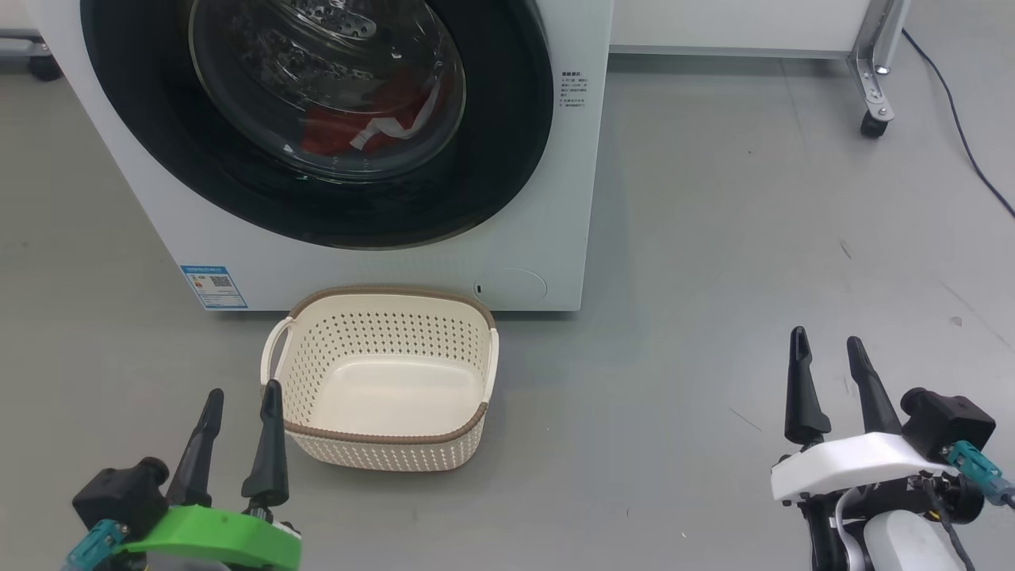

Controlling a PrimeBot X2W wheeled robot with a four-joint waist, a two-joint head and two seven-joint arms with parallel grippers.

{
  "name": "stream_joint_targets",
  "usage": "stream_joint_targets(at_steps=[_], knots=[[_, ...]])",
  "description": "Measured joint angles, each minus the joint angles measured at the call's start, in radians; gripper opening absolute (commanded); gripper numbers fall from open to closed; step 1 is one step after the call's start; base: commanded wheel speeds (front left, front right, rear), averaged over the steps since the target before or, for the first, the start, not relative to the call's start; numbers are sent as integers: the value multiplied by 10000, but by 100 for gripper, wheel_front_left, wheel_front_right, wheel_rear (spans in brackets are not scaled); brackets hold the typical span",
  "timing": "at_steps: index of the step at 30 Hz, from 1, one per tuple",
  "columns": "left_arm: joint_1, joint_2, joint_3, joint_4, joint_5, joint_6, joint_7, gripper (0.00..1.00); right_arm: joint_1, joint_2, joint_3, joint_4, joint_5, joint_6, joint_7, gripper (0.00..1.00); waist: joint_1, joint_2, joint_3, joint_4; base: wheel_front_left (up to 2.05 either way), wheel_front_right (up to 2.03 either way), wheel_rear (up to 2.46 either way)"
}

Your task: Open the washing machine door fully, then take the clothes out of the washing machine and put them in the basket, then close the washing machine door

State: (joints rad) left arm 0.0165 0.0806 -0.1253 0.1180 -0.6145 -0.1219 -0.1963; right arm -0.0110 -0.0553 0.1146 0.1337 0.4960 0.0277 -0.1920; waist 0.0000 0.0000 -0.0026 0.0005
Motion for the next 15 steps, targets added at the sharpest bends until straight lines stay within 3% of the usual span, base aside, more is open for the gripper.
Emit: stream_joint_targets(at_steps=[15], knots=[[76,-29,-165,337,2343,439,-479,100,1,-19,391,209,-1925,-407,-441,100,0,0,104,-32,0,0,0]])
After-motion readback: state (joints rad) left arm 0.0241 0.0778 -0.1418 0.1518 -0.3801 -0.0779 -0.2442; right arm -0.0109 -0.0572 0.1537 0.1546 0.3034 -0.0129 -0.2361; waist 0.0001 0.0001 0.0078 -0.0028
